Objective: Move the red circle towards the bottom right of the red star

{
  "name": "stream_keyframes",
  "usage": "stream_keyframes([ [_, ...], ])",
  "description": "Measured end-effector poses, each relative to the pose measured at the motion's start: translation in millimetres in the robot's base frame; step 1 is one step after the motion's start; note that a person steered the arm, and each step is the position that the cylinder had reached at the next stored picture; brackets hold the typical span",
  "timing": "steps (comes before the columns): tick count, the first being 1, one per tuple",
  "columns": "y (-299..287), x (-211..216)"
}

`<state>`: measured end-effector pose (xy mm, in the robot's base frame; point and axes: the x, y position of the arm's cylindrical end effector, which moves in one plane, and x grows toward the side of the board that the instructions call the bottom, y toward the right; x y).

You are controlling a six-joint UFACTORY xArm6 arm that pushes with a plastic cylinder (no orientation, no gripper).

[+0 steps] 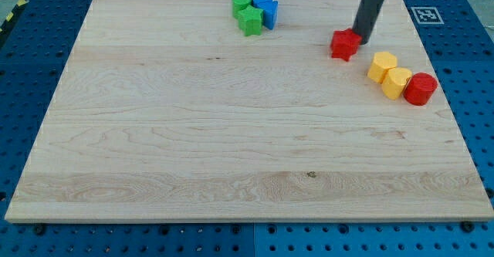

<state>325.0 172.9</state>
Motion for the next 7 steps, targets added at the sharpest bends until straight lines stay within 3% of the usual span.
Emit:
stream_keyframes([
  [2,-82,23],
  [3,-64,29],
  [4,10,29],
  [7,24,29],
])
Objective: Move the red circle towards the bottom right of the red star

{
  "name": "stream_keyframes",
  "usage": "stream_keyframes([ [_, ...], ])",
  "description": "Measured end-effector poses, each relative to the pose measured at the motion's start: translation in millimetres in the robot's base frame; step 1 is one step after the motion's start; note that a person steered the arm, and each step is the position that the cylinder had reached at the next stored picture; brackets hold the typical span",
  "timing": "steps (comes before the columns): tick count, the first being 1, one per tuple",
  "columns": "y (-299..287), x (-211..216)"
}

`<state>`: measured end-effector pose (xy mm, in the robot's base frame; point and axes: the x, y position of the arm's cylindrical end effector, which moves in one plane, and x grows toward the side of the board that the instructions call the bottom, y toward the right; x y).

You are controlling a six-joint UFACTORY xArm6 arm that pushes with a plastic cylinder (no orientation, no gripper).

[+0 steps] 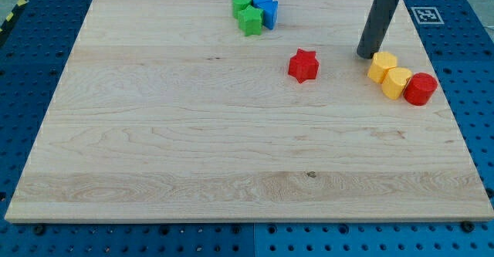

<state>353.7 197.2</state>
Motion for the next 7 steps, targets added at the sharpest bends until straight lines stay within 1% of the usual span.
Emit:
stream_keyframes([
  [4,22,0],
  [7,76,0],
])
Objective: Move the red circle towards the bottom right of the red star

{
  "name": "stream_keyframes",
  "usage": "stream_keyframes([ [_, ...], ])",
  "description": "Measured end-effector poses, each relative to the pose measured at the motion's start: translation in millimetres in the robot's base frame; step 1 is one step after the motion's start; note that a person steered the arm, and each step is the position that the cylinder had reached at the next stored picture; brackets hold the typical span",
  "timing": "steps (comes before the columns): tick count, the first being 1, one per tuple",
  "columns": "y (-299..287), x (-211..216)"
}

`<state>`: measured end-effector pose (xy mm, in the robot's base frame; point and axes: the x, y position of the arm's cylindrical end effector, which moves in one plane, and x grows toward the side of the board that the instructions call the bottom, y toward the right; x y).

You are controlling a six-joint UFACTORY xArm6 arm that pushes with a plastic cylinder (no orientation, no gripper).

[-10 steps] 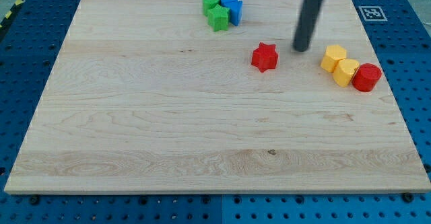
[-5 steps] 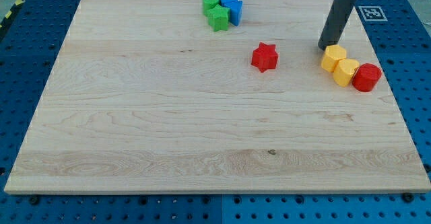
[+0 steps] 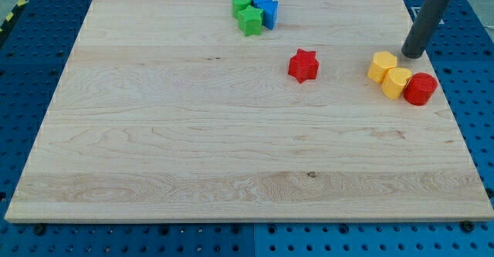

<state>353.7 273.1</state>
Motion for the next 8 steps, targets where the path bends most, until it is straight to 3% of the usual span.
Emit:
stream_keyframes([
  [2,71,2],
  [5,63,21],
  [6,20,28],
  [8,11,46],
])
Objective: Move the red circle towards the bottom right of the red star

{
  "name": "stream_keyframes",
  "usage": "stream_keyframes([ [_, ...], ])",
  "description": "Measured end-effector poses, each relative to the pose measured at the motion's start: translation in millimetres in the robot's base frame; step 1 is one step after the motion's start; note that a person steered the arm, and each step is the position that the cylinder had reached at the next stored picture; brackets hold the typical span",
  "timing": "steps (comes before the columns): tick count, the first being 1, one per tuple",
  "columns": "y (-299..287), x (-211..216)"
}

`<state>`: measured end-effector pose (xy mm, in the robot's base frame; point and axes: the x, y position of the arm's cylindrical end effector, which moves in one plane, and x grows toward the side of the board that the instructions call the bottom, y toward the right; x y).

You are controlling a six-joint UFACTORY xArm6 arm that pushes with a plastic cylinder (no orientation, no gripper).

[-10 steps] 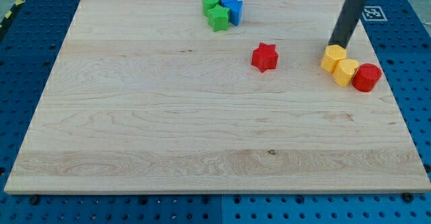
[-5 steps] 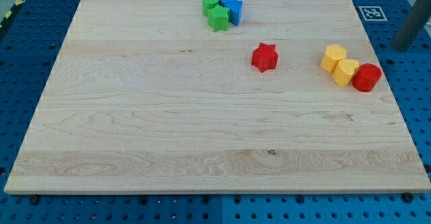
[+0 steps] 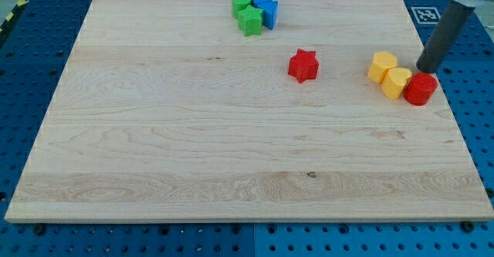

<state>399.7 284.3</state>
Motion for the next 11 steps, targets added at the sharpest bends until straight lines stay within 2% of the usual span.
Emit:
stream_keyframes([
  [3,-1,68],
  [4,-21,93],
  [6,53,94],
  [7,50,53],
  [8,49,40],
  [9,27,50],
  [11,27,50],
])
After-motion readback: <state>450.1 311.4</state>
